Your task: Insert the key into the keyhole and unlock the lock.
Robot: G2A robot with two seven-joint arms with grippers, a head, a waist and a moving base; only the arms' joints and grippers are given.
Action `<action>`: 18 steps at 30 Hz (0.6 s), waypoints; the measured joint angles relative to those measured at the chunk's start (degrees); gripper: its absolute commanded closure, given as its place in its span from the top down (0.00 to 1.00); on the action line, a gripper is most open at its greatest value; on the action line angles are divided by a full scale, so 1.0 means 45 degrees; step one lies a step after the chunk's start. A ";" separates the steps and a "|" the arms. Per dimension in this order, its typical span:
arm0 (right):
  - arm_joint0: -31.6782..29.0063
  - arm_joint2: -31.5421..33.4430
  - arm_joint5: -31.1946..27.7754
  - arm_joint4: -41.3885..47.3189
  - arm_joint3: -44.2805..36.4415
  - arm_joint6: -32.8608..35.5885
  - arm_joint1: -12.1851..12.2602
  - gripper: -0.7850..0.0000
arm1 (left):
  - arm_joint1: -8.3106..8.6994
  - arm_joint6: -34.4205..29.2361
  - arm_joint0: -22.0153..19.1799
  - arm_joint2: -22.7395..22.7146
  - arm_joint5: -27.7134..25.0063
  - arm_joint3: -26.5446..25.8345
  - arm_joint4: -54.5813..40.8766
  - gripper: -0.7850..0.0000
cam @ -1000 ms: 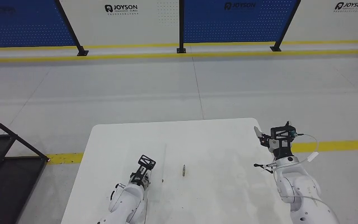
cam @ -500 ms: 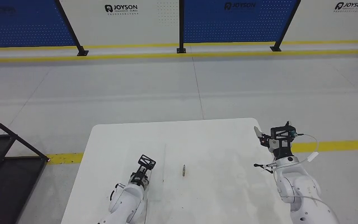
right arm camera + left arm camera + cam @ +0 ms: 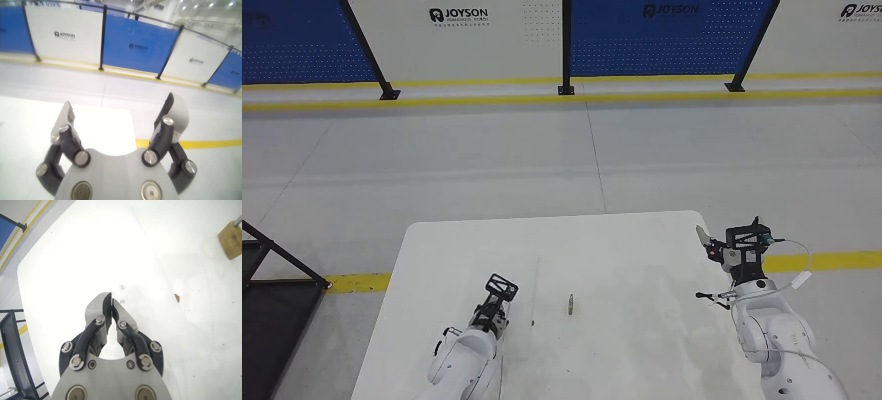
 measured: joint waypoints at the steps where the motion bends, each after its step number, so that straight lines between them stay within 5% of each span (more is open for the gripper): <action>1: 0.0000 0.0000 0.0000 0.0000 0.0000 0.0000 0.0000 1.00 | 0.0023 0.0326 0.0178 -0.0167 -0.0102 -0.0301 -0.0190 0.00; 6: 0.0000 0.0000 0.0000 0.0000 0.0000 0.0000 0.0000 1.00 | 0.0185 0.2516 0.1013 -0.1194 -0.1327 -0.1292 -0.1444 0.00; 11: 0.0000 0.0000 0.0000 0.0000 0.0000 0.0000 0.0000 1.00 | 0.0420 0.5080 0.1491 -0.2461 -0.4332 -0.1284 -0.3328 0.00; 18: 0.0000 0.0000 0.0000 0.0000 0.0000 0.0000 0.0000 1.00 | 0.0651 0.7372 0.0849 -0.4135 -0.8415 -0.0551 -0.6941 0.00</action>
